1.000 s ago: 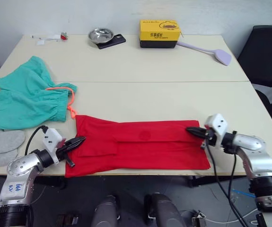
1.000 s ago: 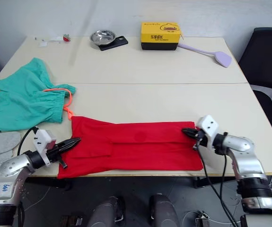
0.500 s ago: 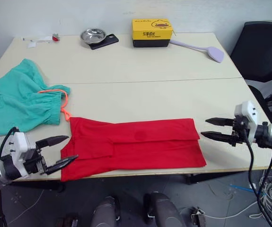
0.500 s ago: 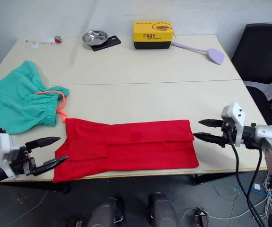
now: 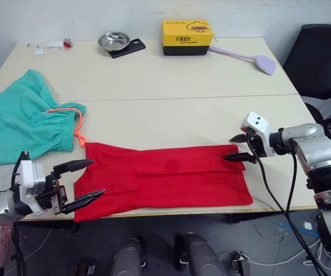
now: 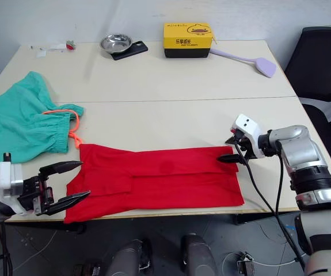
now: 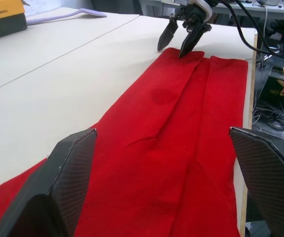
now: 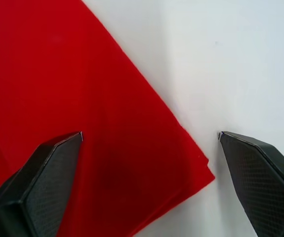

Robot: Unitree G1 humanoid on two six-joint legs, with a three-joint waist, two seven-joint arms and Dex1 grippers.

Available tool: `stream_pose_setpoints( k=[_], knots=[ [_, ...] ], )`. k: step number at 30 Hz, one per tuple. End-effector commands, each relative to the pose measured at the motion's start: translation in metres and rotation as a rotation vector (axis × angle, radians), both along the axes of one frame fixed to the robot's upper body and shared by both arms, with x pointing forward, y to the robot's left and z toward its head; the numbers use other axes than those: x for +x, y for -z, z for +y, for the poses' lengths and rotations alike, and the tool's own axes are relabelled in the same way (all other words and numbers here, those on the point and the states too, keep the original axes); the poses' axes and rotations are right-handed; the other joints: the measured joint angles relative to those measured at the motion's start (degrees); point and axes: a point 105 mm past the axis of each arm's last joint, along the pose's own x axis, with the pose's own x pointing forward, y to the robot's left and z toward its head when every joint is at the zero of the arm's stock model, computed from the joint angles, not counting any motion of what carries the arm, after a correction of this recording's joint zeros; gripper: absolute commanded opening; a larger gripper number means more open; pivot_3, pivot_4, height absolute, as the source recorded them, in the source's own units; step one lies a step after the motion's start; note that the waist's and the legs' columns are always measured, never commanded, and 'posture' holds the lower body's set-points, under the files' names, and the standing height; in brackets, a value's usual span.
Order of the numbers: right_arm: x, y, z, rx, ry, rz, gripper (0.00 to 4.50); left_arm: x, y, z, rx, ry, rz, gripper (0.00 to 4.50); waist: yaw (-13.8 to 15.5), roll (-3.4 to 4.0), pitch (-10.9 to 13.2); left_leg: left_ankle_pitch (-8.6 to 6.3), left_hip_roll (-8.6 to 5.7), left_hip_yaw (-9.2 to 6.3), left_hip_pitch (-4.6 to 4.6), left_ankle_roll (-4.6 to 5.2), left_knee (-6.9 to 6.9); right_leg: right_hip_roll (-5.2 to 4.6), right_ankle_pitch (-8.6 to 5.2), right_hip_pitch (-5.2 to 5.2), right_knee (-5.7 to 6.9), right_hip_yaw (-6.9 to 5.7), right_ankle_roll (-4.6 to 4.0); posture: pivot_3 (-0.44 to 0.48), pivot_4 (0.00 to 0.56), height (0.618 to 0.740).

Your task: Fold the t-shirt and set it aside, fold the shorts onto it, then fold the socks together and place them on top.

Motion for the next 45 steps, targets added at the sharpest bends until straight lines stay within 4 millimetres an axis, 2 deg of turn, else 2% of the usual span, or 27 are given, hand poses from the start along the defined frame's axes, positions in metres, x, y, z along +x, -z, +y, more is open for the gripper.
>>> stream_pose_setpoints(
  k=[1,3,12,13,20,27,31,32,34,39,42,43,44,45],
  knots=[
    [0.0,-0.003,-0.004,-0.031,0.001,0.022,4.1,-0.003,-0.008,-0.008,-0.016,0.034,-0.027,4.5,0.0,0.0,0.0,0.0,0.0,0.0,0.0,0.0,0.01,0.0,0.0,0.01,0.01,0.0,0.0,0.0,0.15,0.74],
    [0.003,-0.006,-0.001,-0.039,-0.012,0.019,3.51,-0.004,-0.008,-0.012,-0.03,0.047,-0.013,4.5,0.0,0.0,0.0,-0.01,0.0,-0.01,0.01,0.03,0.03,0.0,0.01,0.01,0.03,0.0,0.01,0.0,0.15,0.74],
    [0.014,-0.016,0.007,-0.083,-0.061,-0.053,0.23,0.002,-0.014,-0.014,-0.042,0.006,-0.062,4.5,0.0,0.0,0.0,0.05,0.0,-0.01,0.06,-0.04,0.03,0.03,0.01,0.02,0.11,0.01,0.01,0.0,0.15,0.74],
    [0.018,-0.018,0.008,-0.098,-0.068,-0.086,0.05,0.003,-0.014,-0.014,-0.04,0.001,-0.066,4.5,0.0,0.01,0.0,0.05,0.0,-0.01,0.05,-0.04,0.03,0.02,0.01,0.02,0.1,0.01,0.01,0.0,0.15,0.74],
    [0.056,-0.057,0.038,-0.166,-0.086,-0.436,0.05,0.009,-0.018,-0.011,-0.056,-0.038,-0.107,4.5,-1.4,0.02,0.0,0.11,0.0,0.03,0.06,-0.13,0.13,0.03,0.02,0.02,0.2,0.03,0.03,0.0,0.15,0.74],
    [0.082,-0.067,0.07,-0.239,-0.088,-0.61,0.05,0.02,-0.013,-0.016,-0.052,-0.067,-0.121,4.5,-1.6,0.02,0.0,0.18,0.01,0.04,0.05,-0.26,0.14,0.05,0.02,0.02,0.19,0.04,0.03,0.0,0.15,0.74],
    [0.086,-0.065,0.081,-0.186,-0.085,-0.616,0.05,0.032,-0.009,-0.021,-0.058,-0.086,-0.131,4.5,-1.5,0.03,0.0,0.2,0.01,0.05,0.01,-0.26,0.16,0.06,0.02,0.01,0.22,0.05,0.04,0.0,0.15,0.74],
    [0.086,-0.065,0.081,-0.166,-0.08,-0.607,0.47,0.036,-0.009,-0.022,-0.059,-0.087,-0.131,4.5,-1.4,0.03,0.0,0.2,0.01,0.05,0.02,-0.26,0.16,0.06,0.02,0.01,0.22,0.05,0.04,0.0,0.15,0.74],
    [0.085,-0.069,0.076,-0.146,-0.079,-0.614,0.99,0.045,-0.007,-0.024,-0.051,-0.094,-0.117,4.5,-1.3,0.03,0.0,0.2,0.01,0.03,0.0,-0.25,0.2,0.05,0.03,0.01,0.22,0.03,0.06,0.0,0.15,0.74],
    [0.071,-0.086,0.039,-0.03,-0.022,-0.524,2.7,0.07,-0.01,-0.019,-0.056,-0.139,-0.063,4.5,-0.9,0.04,0.0,0.19,0.0,-0.01,-0.12,-0.17,0.34,0.04,0.09,0.01,0.22,0.01,0.16,0.0,0.15,0.74],
    [0.051,-0.095,0.016,0.097,0.04,-0.412,3.78,0.085,-0.011,-0.014,-0.005,-0.157,-0.052,4.5,-0.2,0.04,0.0,0.16,0.0,-0.01,-0.14,-0.13,0.33,0.04,0.1,0.01,0.19,0.0,0.17,0.0,0.15,0.74],
    [0.041,-0.096,0.011,0.183,0.083,-0.326,4.17,0.091,-0.011,-0.011,0.022,-0.16,-0.053,4.5,0.1,0.04,0.0,0.16,0.01,-0.02,-0.14,-0.13,0.33,0.04,0.1,0.01,0.19,0.0,0.17,0.0,0.15,0.74],
    [0.03,-0.099,0.007,0.267,0.129,-0.239,4.46,0.097,-0.012,-0.01,0.055,-0.156,-0.061,4.5,0.1,0.04,0.0,0.16,0.02,-0.04,-0.14,-0.12,0.32,0.05,0.1,0.0,0.19,-0.02,0.17,0.0,0.15,0.74],
    [0.02,-0.1,0.004,0.352,0.197,-0.141,4.46,0.1,-0.011,-0.009,0.096,-0.133,-0.058,4.5,0.1,0.07,0.0,0.15,0.03,-0.04,-0.13,-0.12,0.33,0.06,0.1,0.0,0.19,-0.01,0.17,0.0,0.15,0.74]
  ],
)
